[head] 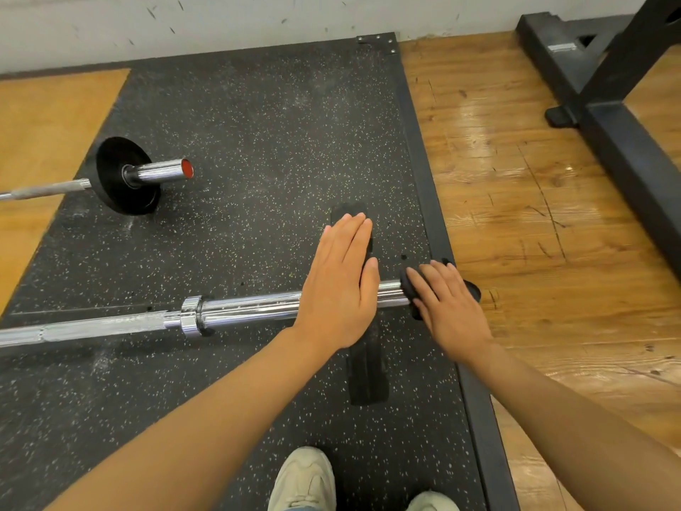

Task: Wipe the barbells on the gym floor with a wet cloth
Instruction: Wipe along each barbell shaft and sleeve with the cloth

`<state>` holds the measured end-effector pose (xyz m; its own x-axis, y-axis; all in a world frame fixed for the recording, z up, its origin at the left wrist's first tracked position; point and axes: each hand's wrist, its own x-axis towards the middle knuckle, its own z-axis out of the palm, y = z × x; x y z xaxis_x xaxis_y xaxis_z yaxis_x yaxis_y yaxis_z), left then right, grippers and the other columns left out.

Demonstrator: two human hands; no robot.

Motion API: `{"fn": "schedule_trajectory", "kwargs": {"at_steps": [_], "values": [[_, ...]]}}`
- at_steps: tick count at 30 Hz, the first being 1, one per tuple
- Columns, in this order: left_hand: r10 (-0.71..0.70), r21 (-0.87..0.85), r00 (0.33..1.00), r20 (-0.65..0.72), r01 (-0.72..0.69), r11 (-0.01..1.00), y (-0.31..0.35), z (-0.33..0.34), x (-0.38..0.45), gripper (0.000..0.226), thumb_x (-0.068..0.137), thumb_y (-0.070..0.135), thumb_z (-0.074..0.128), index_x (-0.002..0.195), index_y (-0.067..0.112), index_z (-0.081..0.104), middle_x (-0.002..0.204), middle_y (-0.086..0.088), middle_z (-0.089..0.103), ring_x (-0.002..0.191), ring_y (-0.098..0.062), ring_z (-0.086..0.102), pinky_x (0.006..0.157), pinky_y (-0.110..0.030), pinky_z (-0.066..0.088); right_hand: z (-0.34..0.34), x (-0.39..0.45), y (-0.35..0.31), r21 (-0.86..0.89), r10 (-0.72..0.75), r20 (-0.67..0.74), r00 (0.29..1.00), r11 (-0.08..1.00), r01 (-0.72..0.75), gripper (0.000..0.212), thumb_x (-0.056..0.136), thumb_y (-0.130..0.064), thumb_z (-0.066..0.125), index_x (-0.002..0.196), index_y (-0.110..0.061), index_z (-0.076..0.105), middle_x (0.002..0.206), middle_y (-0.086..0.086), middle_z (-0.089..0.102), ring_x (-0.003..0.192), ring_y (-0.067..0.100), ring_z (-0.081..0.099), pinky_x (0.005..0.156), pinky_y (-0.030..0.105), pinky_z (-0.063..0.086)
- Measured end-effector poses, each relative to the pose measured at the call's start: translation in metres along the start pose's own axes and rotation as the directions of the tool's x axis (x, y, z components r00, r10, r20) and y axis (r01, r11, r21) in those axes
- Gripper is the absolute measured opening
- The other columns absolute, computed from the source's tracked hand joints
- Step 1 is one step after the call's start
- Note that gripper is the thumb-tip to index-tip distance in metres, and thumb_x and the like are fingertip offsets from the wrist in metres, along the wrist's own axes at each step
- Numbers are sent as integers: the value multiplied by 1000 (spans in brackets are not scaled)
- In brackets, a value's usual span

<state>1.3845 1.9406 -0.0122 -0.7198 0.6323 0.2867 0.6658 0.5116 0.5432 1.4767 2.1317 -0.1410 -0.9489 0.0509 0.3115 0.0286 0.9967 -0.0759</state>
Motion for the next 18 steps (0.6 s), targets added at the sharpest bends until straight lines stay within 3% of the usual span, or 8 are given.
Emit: {"fn": "schedule_trajectory", "kwargs": {"at_steps": [4, 8, 13, 18], "values": [[-12, -14, 1000, -10, 12, 1000, 1, 3, 1, 56, 101, 28, 26, 147, -1, 38, 154, -11, 36, 147, -23, 24, 124, -31, 4, 6, 7, -29, -5, 164, -69, 984, 986, -165, 47, 102, -27, 34, 141, -3, 45, 130, 20, 56, 127, 41, 47, 115, 57, 23], [-15, -8, 1000, -16, 15, 1000, 0, 3, 3, 56, 100, 27, 27, 146, -2, 39, 153, -12, 38, 147, -24, 25, 124, -33, 5, 15, 20, -59, 37, 76, -74, 994, 997, -73, 45, 102, -28, 34, 139, -5, 43, 126, 18, 59, 122, 39, 52, 115, 53, 24], [2, 10, 1000, 13, -2, 1000, -2, -1, 3, 57, 101, 30, 25, 148, 0, 36, 155, -10, 35, 148, -21, 22, 123, -31, 4, 8, 15, -28, -15, -123, 0, 992, 992, 123, 49, 104, -32, 33, 144, -6, 45, 133, 16, 58, 125, 37, 53, 114, 49, 29], [-3, 3, 1000, 14, 3, 1000, 0, -1, 3, 58, 101, 31, 25, 148, 0, 35, 155, -10, 34, 148, -22, 21, 123, -28, 1, -4, 2, 11, -25, -47, 25, 999, 999, 48, 49, 103, -28, 33, 145, -4, 43, 134, 19, 56, 127, 39, 50, 113, 50, 29]]}}
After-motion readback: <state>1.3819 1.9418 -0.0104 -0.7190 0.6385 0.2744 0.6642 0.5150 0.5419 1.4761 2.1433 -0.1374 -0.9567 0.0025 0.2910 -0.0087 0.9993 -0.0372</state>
